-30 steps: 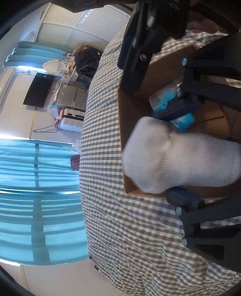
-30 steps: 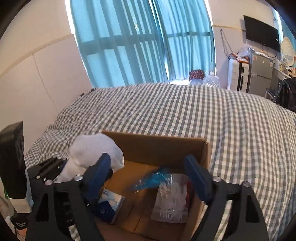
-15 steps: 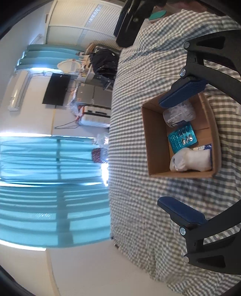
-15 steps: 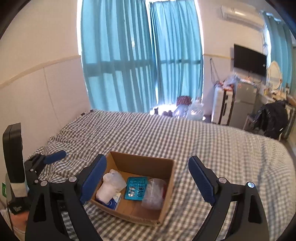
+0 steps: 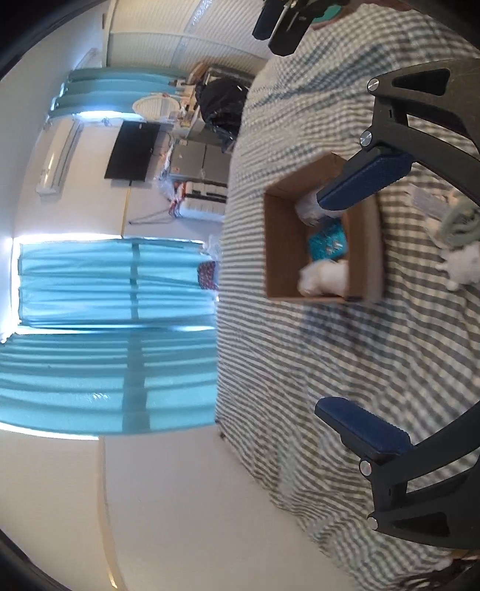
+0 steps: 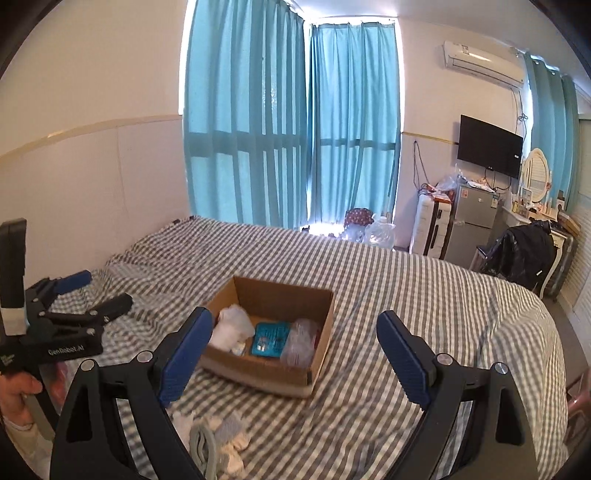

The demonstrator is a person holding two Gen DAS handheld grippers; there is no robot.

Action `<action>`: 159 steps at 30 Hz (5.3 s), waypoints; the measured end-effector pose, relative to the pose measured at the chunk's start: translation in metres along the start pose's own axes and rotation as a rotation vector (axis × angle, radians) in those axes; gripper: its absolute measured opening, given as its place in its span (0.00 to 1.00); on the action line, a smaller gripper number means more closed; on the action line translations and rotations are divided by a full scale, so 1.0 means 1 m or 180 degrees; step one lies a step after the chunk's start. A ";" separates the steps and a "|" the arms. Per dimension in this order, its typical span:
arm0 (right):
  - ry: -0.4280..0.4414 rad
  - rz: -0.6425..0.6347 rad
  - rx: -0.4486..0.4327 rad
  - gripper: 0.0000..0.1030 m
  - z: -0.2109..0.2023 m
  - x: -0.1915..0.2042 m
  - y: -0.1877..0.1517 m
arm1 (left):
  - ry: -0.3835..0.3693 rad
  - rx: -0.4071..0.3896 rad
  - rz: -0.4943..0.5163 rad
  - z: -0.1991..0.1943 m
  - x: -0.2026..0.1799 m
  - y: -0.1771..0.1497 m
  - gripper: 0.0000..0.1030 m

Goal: Organize objects
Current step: 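Grasp the white figurine with the left tool, then grasp the pale green clip with the right tool, then lower figurine and clip into the box and open both tools, then grasp the cream lace cloth with the right tool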

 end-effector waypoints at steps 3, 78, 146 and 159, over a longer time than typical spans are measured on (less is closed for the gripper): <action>-0.0007 -0.0058 0.0099 0.88 0.015 0.009 -0.031 | 0.0052 0.0136 -0.0092 0.017 0.008 -0.033 1.00; 0.0530 -0.0305 0.1353 0.11 0.091 0.100 -0.198 | -0.0131 0.0853 -0.0066 0.069 0.007 -0.167 0.53; 0.0260 0.0071 0.0006 0.80 0.047 -0.005 0.084 | -0.0050 0.0056 0.0283 0.048 -0.042 0.072 1.00; 0.0127 -0.0212 0.0049 0.92 0.021 0.024 0.002 | 0.0155 -0.0006 0.0057 0.011 -0.012 0.015 1.00</action>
Point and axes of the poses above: each gripper's, at about its wrist camera, not at the fingertips, and z roughly the way its jaws point, x to its left, y to its top, the point moved 9 cm from there along z, roughly the way its jaws point, and after that the axes turned 13 degrees about x, right-handed, at the moved point
